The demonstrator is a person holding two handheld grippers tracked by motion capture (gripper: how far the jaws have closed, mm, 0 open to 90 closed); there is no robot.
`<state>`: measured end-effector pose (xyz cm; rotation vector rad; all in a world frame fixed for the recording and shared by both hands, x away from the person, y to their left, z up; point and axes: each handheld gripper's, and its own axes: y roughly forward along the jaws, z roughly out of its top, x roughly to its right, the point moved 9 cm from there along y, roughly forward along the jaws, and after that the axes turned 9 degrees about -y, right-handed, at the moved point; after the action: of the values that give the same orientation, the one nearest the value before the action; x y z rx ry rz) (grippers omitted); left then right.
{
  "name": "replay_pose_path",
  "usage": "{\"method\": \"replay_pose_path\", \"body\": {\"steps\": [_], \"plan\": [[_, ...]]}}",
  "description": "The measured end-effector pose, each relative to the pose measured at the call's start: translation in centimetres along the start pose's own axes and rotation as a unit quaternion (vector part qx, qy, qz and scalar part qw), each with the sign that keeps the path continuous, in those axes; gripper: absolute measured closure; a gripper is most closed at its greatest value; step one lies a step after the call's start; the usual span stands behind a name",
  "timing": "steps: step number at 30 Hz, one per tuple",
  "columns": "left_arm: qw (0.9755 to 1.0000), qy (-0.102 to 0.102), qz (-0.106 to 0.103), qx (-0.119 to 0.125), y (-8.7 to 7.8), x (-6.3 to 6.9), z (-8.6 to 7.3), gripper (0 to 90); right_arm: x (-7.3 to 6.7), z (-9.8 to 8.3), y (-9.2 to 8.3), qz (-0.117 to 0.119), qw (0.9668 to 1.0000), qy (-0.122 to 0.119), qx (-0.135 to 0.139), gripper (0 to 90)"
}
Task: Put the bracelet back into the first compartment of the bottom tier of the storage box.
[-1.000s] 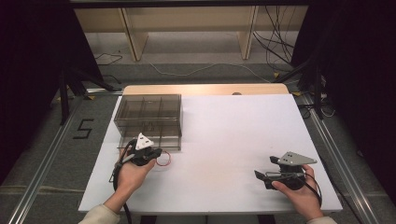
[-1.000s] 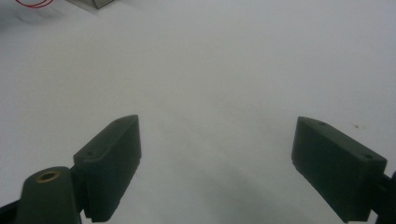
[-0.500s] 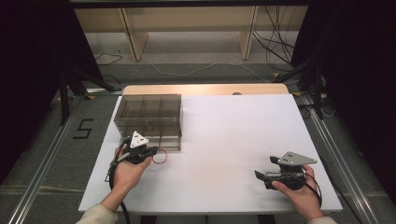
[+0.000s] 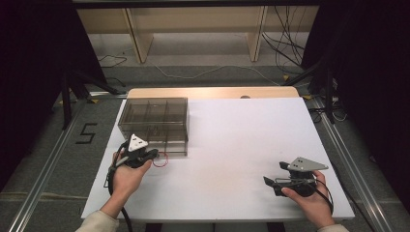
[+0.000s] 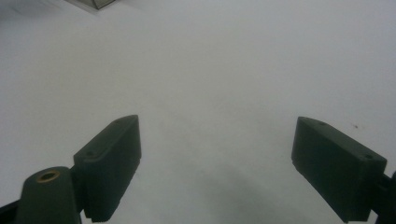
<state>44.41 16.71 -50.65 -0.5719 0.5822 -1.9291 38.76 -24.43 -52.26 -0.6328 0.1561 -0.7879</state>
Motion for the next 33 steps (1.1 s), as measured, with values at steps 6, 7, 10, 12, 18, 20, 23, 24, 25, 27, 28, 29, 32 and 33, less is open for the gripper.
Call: {"method": "replay_pose_path", "body": {"steps": [6, 7, 10, 12, 18, 20, 23, 24, 25, 27, 28, 29, 32, 33], "plan": [[1.0, -0.005, 0.004, 0.005, -0.3, -0.4, 0.2, 89.8, 0.0, 0.0, 0.0, 0.0, 1.0, 0.0, 0.0, 16.5], [1.0, -0.006, 0.006, 0.005, -0.3, -0.5, 0.2, 89.8, 0.0, 0.0, 0.0, -0.001, 1.0, 0.0, -0.002, 16.5], [0.9999, -0.007, 0.007, 0.006, -0.4, -0.7, 0.2, 89.8, 0.0, 0.0, 0.0, 0.0, 1.0, 0.0, -0.001, 16.5], [0.9999, -0.008, 0.009, 0.006, -0.4, -0.9, 0.2, 89.8, 0.0, 0.0, 0.0, 0.0, 1.0, 0.0, 0.0, 16.5], [0.9998, -0.011, 0.012, 0.008, -0.5, -1.2, 0.3, 89.8, 0.0, 0.0, 0.0, 0.0, 1.0, 0.0, 0.0, 16.5], [0.9998, -0.012, 0.013, 0.009, -0.5, -1.3, 0.4, 89.8, 0.0, 0.0, 0.0, 0.0, 1.0, 0.0, 0.0, 16.5], [0.9997, -0.013, 0.015, 0.011, -0.5, -1.4, 0.4, 89.8, 0.0, 0.0, 0.0, 0.0, 1.0, 0.0, 0.0, 16.5], [0.9997, -0.014, 0.016, 0.011, -0.6, -1.5, 0.5, 89.8, 0.0, 0.0, 0.0, 0.0, 1.0, 0.0, 0.0, 16.5], [0.9997, -0.014, 0.017, 0.011, -0.6, -1.6, 0.5, 89.8, 0.0, 0.0, 0.0, 0.0, 1.0, 0.0, -0.001, 16.5], [0.9997, -0.015, 0.018, 0.011, -0.6, -1.7, 0.5, 89.8, 0.0, 0.0, 0.0, -0.001, 1.0, 0.0, -0.002, 16.5], [0.9996, -0.016, 0.018, 0.012, -0.7, -1.8, 0.5, 89.8, 0.0, 0.0, 0.0, -0.001, 1.0, 0.0, -0.002, 16.5], [0.9996, -0.016, 0.019, 0.012, -0.7, -1.9, 0.5, 89.8, 0.0, 0.0, 0.0, -0.001, 1.0, 0.0, -0.002, 16.5], [0.9995, -0.019, 0.021, 0.013, -0.7, -2.1, 0.6, 89.8, 0.0, 0.0, 0.0, 0.0, 1.0, 0.0, -0.001, 16.5], [0.9995, -0.019, 0.022, 0.013, -0.7, -2.2, 0.6, 89.8, 0.0, 0.0, 0.0, -0.001, 1.0, -0.002, -0.001, 16.5]]}}
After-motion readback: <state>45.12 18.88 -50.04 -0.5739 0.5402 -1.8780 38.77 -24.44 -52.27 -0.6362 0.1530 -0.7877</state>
